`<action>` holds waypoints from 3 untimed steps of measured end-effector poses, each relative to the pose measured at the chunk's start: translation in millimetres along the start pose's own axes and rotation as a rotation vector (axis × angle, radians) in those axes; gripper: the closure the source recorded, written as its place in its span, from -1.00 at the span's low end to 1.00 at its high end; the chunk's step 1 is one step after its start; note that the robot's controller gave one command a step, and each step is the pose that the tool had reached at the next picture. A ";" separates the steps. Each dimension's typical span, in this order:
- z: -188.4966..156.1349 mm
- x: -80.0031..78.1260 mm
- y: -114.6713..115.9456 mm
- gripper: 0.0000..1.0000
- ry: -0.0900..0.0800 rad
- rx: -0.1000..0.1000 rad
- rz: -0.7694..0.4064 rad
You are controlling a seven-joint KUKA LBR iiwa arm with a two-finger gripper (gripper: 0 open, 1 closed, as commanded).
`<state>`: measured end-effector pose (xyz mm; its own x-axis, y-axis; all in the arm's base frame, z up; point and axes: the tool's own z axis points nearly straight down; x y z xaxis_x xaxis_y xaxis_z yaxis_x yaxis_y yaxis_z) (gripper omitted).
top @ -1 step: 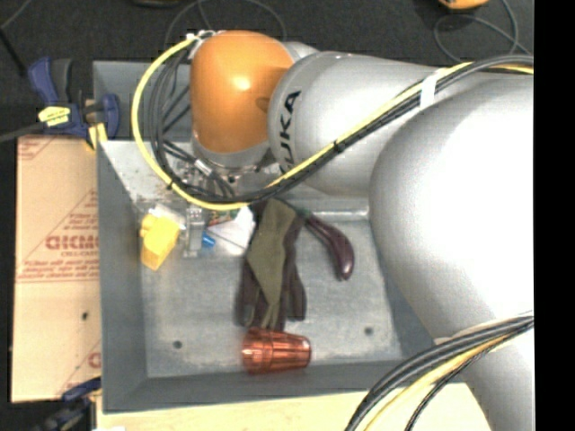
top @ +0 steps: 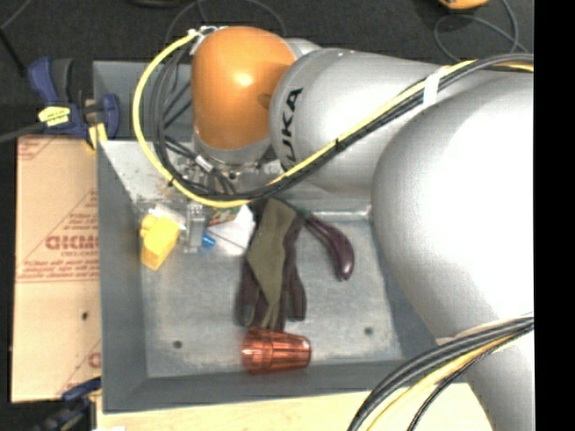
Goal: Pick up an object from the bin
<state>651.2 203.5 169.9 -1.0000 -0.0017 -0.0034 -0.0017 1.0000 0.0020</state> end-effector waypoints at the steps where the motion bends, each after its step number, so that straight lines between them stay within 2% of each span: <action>1: 56.6 3.2 -54.3 -1.00 -0.004 -0.001 -0.281; 2: 62.2 0.4 -87.0 -1.00 0.002 0.001 -0.450; 3: 43.8 -0.8 -112.5 -1.00 -0.007 -0.001 -0.329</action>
Offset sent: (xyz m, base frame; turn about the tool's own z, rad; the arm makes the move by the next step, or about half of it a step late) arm 0.0038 -0.0926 -0.0291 -0.4936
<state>652.4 91.2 125.9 -0.9459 -0.3244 -0.0105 -0.3245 0.9459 0.0009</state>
